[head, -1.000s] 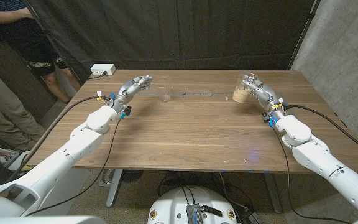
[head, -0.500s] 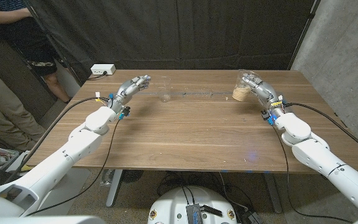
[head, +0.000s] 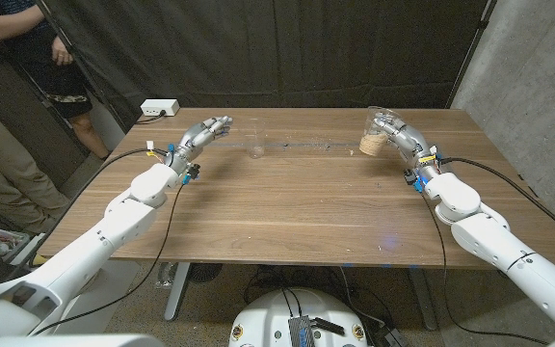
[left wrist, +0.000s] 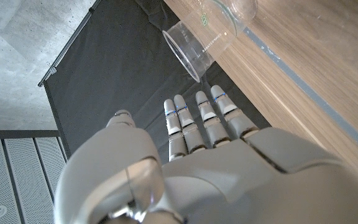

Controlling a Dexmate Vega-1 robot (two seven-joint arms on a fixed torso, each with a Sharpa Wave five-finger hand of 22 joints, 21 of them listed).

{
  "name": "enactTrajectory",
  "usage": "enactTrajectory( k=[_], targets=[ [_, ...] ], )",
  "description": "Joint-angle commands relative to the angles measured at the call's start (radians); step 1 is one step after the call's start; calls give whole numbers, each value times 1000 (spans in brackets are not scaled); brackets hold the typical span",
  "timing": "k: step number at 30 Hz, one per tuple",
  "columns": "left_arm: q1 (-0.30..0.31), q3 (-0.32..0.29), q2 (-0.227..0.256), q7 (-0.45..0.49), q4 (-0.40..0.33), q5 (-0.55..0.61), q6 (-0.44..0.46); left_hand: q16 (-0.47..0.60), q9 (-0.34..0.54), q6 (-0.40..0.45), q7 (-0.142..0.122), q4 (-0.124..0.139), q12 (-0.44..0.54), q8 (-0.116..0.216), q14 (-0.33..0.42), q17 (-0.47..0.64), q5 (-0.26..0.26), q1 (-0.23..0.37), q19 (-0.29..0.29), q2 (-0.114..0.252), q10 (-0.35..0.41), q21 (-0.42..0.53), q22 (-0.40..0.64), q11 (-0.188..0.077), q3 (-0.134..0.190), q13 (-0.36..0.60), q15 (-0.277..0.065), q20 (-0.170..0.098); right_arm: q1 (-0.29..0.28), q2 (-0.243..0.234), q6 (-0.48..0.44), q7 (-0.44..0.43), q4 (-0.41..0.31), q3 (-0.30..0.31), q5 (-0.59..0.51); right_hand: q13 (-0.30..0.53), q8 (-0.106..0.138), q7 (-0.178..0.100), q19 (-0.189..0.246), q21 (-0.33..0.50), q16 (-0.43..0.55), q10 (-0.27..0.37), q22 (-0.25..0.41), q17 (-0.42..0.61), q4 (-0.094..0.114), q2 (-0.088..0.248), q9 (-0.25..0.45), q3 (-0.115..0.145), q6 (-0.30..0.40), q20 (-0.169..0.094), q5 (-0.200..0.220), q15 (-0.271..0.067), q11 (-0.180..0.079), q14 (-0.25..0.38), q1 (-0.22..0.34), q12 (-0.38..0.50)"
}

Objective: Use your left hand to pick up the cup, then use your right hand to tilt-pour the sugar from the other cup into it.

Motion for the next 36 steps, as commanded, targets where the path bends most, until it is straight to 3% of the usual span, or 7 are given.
enactTrajectory(
  k=[1, 5, 11, 23, 36],
  targets=[
    [-15, 6, 37, -26, 2, 37, -15, -10, 0, -29, 2, -3, -9, -12, -18, 0, 4, -4, 6, -27, -25, -2, 3, 3, -13, 1, -104, 5, -3, -3, -6, -10, -1, 7, -5, 4, 10, -3, 1, 0, 5, 10, 4, 6, 2, 7, 6, 2, 14, -93, -7, -177, -6, 10, 2, 11],
    [-7, 7, 45, -35, -5, 39, -27, -15, 1, -77, 7, 0, -18, -30, -43, 1, 13, -22, 0, -56, -53, -6, 3, 4, -33, 2, -91, 9, -3, -2, -8, -14, 0, 8, -7, 8, 12, -3, 1, 0, 3, 9, 4, 9, 3, 9, 7, 2, 19, -93, -11, -177, -4, 11, 0, 13],
    [21, 0, 57, -12, -30, 49, -41, -22, 6, -163, -15, 11, -35, -63, -97, 5, 36, -53, -12, -83, -121, -12, 2, 15, -60, 3, -81, 10, 1, -8, -11, -5, 3, 7, -8, 11, 14, -3, 0, -1, 3, 15, 4, 12, 4, 11, 7, 2, 25, -93, -14, -177, -2, 14, -1, 18],
    [133, -44, 115, 80, -123, 72, -72, -25, 12, -232, -29, 18, -36, -87, -142, 8, 63, -72, -27, -98, -165, -21, 0, 20, -80, 4, -72, 14, 6, -21, -14, 15, 4, 5, -10, 18, 18, -1, -1, -2, 1, 18, 4, 17, 3, 14, 9, 4, 36, -93, -20, -177, -5, 17, 1, 25],
    [231, -82, 131, 179, -160, 83, -101, -27, 18, -313, -35, 28, -40, -115, -205, 8, 101, -95, -65, -105, -239, -37, -3, 26, -103, 2, -59, 46, 22, -41, -17, 60, 18, -5, -12, 24, 20, -2, -1, -3, -1, 20, 4, 22, 4, 16, 10, 5, 44, -93, -25, -178, -7, 22, 1, 31]
  ],
)
